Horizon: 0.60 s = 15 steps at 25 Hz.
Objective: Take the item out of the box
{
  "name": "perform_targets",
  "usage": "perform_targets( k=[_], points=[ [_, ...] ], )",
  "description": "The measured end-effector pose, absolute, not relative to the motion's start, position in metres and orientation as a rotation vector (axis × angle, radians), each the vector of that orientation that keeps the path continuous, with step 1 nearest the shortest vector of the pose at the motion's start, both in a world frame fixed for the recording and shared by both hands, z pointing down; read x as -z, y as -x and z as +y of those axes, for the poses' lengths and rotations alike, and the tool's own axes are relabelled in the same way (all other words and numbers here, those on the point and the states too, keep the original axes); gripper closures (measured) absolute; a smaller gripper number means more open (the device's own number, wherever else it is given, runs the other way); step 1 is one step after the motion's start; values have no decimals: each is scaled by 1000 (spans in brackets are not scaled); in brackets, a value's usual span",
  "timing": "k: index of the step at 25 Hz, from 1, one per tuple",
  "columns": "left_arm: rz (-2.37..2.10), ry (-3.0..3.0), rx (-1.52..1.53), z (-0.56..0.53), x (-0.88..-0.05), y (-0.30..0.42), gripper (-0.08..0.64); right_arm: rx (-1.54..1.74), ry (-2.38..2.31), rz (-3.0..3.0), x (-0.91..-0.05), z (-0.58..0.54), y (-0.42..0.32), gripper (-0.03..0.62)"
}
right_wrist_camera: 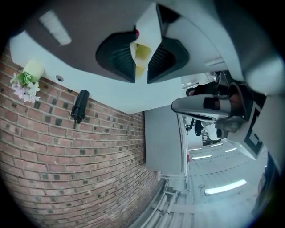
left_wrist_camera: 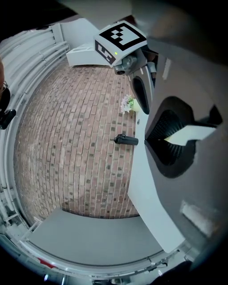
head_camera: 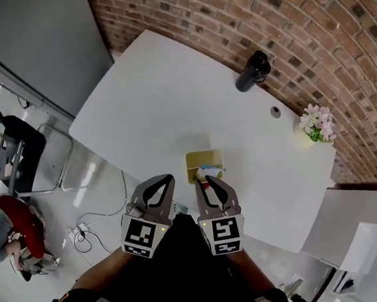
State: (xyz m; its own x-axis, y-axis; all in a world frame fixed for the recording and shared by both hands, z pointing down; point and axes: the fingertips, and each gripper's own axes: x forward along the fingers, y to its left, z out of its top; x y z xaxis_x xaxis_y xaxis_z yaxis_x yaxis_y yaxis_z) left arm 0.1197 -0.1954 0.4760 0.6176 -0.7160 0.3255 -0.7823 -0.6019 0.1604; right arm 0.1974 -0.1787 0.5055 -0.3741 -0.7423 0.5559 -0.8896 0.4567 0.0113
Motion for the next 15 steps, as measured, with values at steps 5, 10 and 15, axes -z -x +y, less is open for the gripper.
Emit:
perform_targets(
  k=[5, 10, 15],
  points=[
    [-1264, -2531, -343, -203, -484, -133, 554, -370, -1287, -2213, -515, -192, -220, 484],
    [-1287, -2503, -361, -209, -494, -146, 522, -326, -1222, -2189, -527, -200, -238, 468],
    [-1306, -2481, -392, -213, -505, -152, 523, -267, -1145, -2161, -543, -205, -250, 442]
  ],
)
